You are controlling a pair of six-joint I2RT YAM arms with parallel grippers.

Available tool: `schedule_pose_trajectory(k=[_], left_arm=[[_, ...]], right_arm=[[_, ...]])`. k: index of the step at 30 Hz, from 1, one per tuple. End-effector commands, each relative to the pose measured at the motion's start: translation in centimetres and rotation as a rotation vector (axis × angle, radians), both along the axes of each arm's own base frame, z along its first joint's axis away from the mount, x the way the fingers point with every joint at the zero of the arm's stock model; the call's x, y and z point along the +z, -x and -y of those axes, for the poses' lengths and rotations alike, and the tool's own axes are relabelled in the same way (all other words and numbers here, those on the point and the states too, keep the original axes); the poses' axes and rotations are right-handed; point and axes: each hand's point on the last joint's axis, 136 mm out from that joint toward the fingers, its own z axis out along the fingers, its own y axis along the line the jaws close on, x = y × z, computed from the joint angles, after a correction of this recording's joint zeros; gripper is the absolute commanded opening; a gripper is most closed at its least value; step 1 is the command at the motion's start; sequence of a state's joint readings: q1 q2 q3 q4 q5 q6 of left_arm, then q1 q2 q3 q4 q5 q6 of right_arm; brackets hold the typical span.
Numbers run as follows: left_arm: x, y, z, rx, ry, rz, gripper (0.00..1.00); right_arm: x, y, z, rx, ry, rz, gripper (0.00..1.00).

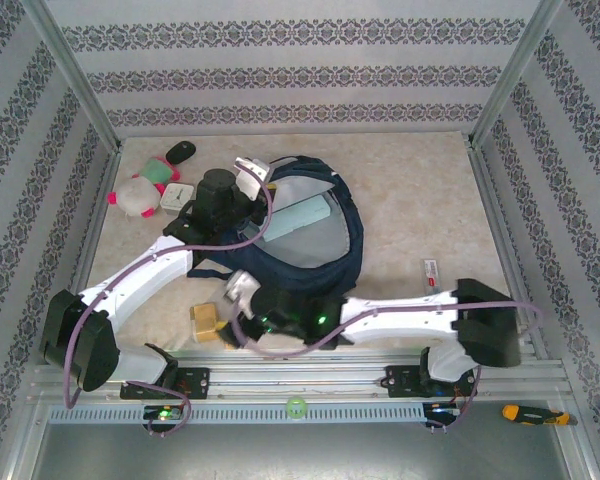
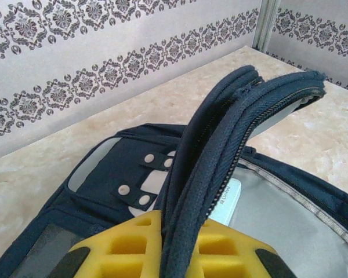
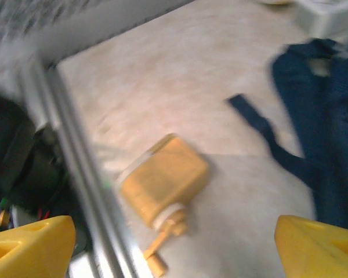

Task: Pack books, pencil case, and school supplies into a backpack

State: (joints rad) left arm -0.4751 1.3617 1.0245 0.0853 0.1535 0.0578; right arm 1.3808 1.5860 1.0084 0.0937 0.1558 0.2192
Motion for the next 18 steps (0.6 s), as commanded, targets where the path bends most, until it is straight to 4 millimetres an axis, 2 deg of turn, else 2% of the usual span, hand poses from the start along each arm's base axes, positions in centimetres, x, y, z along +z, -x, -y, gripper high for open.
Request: schedule_pose_trajectory(k=[1, 3, 7, 14, 18], left_arm=[[4.7, -0.5, -1.0, 0.038, 0.093, 0.069, 0.00], [4.9, -0.5, -0.8, 0.026, 0.110, 0.069, 0.00], [4.9, -0.3, -0.3, 0.003, 0.123, 0.057, 0.00], [5.0, -0.1, 0.1, -0.026, 0.122, 0.056, 0.00], [4.8, -0.3, -0.1, -0.021, 0.114, 0.053, 0.00]], right_arm=[[-1.9, 2.0, -2.5, 0.270, 0.123, 0.198, 0.95], [-3.7, 2.3, -3.7, 0.373, 0.163, 0.239, 0.98], [-6.4, 1.1, -5.1, 0.473, 0.198, 0.252, 0.98], [-8.0, -0.3, -5.6, 0.570, 0.177, 0.254, 0.98], [-8.9, -0.5, -6.1, 0.610, 0.176, 0.234, 0.98]])
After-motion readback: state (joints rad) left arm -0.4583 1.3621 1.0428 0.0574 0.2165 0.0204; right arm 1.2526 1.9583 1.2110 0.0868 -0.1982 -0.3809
